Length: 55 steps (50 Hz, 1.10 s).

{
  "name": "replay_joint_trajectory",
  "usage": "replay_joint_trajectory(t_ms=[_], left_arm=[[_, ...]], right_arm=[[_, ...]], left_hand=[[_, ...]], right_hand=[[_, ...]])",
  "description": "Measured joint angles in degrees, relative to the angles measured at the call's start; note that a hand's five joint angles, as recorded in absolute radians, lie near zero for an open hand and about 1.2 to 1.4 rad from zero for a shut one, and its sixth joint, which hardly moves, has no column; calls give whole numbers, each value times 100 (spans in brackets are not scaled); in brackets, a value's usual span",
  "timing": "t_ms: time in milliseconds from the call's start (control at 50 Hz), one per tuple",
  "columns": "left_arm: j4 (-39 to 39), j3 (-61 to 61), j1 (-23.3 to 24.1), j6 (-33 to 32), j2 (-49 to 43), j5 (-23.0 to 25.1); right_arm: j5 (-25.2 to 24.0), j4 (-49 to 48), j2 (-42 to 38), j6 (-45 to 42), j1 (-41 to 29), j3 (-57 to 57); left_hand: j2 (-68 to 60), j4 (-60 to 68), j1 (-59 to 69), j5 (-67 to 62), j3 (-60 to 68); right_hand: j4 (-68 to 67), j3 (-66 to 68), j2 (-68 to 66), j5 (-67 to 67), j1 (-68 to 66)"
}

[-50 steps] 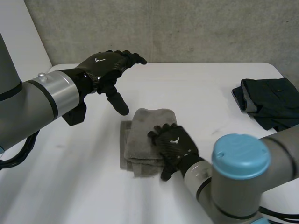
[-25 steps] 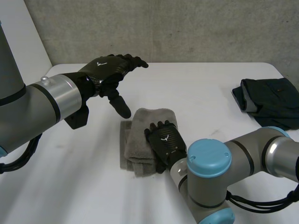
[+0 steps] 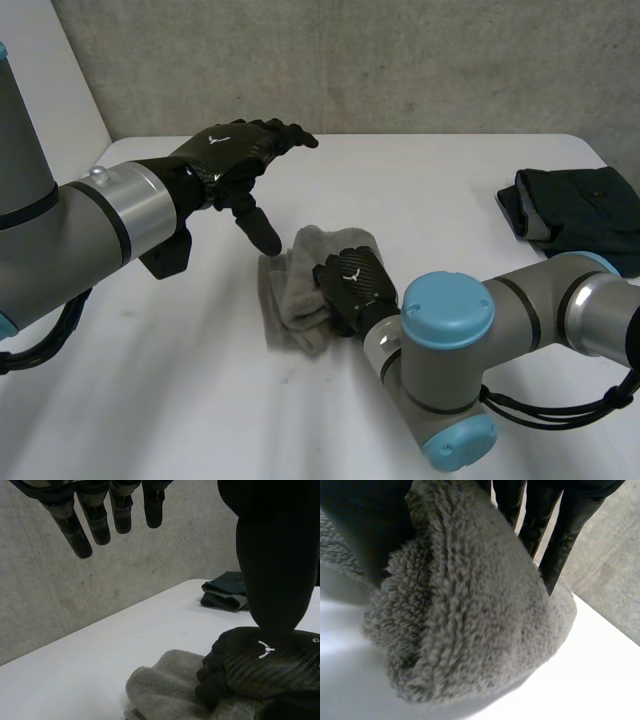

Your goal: Fold the laundry.

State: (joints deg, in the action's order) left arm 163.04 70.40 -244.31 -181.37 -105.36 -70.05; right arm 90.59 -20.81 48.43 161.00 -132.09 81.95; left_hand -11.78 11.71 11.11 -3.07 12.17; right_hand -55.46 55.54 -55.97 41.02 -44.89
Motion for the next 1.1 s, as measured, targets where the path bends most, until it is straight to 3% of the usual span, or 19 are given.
replay_joint_trajectory(t_ms=[120, 240, 300, 560, 780, 900, 1100], left_arm=[[0, 5, -3, 5, -10, -2], [0, 7, -7, 6, -18, -6], [0, 9, -10, 6, -25, -8], [20, 7, -18, 6, -64, -13], [37, 0, -52, 167, -193, -12], [46, -5, -83, 256, -225, -8], [106, 6, -81, 263, -278, -17]], right_arm=[[-135, 210, 17, -97, 389, 35], [-247, 402, 183, -178, 855, 145], [-485, 513, 469, -363, 1442, 340], [-1280, 720, 752, -1212, 2783, 404], [-1750, 735, 390, -1729, 3163, -1005], [-1888, 712, 132, -1722, 3838, -2753], [-2295, 804, -716, -1324, 4817, -4229]], left_hand=[[0, 0, 0, 0, 0], [0, 0, 0, 0, 0], [0, 0, 0, 0, 0], [0, 0, 0, 0, 0], [0, 0, 0, 0, 0], [0, 0, 0, 0, 0], [0, 0, 10, 0, 0]], right_hand=[[-1070, 751, -916, 871, -424], [-1132, 776, -951, 1010, -424], [-1178, 836, -987, 1047, -562], [-1181, 837, -987, 1047, -562], [-1181, 837, -987, 1047, -592], [-1258, 830, -1035, 1047, -621], [-1269, 830, -1035, 1198, -621]])
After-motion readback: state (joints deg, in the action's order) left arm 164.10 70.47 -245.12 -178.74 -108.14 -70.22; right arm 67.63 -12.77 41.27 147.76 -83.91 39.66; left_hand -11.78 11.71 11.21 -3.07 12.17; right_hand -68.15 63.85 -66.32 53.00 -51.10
